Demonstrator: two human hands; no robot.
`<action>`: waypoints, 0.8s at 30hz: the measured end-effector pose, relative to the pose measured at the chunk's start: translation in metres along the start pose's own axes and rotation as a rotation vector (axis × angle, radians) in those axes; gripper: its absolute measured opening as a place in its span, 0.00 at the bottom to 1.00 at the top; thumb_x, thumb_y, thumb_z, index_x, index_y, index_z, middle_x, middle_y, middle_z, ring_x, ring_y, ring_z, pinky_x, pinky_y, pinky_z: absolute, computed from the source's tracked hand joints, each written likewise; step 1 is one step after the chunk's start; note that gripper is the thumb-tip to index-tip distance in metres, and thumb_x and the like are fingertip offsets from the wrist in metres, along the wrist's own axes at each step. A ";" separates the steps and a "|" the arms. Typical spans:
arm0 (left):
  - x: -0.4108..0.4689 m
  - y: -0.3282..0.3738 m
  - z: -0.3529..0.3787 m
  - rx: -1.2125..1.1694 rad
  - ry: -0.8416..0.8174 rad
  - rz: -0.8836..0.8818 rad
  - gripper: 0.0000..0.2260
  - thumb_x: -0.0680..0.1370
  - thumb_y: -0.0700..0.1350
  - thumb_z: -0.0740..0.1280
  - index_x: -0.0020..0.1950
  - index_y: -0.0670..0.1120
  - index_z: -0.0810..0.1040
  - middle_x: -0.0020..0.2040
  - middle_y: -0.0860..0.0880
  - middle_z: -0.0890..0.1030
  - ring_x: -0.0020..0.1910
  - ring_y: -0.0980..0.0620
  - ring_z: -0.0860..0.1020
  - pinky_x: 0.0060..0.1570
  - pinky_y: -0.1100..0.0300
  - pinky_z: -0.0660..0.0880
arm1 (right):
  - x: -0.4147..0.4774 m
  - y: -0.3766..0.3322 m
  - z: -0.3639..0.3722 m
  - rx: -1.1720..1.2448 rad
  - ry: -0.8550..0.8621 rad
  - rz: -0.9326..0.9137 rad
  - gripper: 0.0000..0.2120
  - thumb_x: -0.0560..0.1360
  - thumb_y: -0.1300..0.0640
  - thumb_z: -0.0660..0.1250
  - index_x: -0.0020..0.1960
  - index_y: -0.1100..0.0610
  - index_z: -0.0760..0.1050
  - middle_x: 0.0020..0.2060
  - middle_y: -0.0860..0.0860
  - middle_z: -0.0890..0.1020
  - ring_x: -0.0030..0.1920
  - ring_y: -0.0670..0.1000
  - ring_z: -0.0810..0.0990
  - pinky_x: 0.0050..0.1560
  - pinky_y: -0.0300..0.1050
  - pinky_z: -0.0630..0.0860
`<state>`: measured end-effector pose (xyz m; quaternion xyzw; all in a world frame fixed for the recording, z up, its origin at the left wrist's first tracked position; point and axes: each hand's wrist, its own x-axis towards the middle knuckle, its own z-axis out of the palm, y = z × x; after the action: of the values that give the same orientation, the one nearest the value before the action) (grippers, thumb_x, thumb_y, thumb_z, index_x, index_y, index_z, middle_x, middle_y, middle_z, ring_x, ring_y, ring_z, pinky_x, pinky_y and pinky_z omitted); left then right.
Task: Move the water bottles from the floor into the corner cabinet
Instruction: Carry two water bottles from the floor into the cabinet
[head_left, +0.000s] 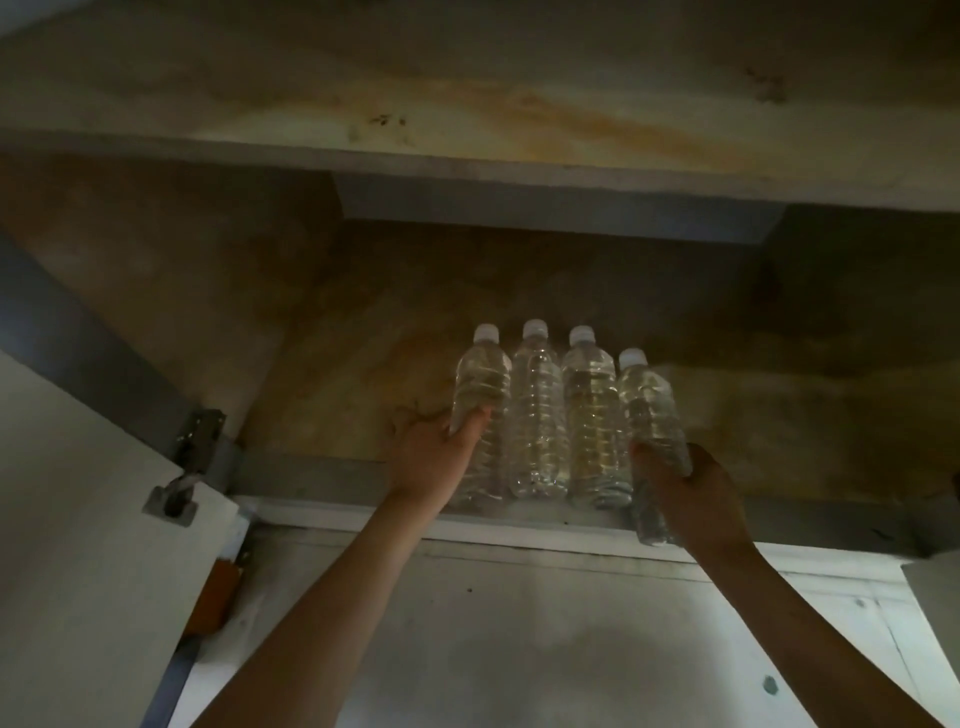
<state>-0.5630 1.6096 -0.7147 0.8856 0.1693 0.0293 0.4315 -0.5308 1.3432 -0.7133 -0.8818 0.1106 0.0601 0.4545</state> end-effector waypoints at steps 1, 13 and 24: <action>0.000 -0.001 -0.001 0.025 -0.003 0.009 0.24 0.81 0.62 0.54 0.32 0.52 0.75 0.24 0.58 0.73 0.40 0.55 0.74 0.51 0.56 0.66 | 0.001 0.001 0.001 -0.033 0.003 -0.004 0.18 0.74 0.39 0.68 0.47 0.54 0.78 0.39 0.52 0.84 0.42 0.54 0.83 0.51 0.55 0.81; -0.038 -0.026 -0.012 -0.436 -0.237 0.029 0.41 0.64 0.43 0.81 0.72 0.56 0.67 0.60 0.55 0.79 0.58 0.61 0.78 0.54 0.64 0.77 | -0.024 0.026 -0.029 0.001 -0.219 -0.254 0.38 0.65 0.55 0.81 0.68 0.41 0.67 0.54 0.34 0.78 0.51 0.37 0.79 0.43 0.25 0.74; -0.030 -0.016 -0.010 -0.500 -0.227 -0.054 0.41 0.65 0.38 0.80 0.74 0.54 0.67 0.60 0.57 0.81 0.59 0.61 0.79 0.59 0.62 0.75 | -0.020 0.014 -0.027 0.052 -0.166 -0.291 0.36 0.64 0.63 0.80 0.66 0.44 0.69 0.51 0.36 0.79 0.47 0.25 0.76 0.41 0.19 0.70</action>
<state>-0.5974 1.6169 -0.7181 0.7444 0.1310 -0.0408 0.6535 -0.5535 1.3164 -0.7049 -0.8684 -0.0547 0.0633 0.4887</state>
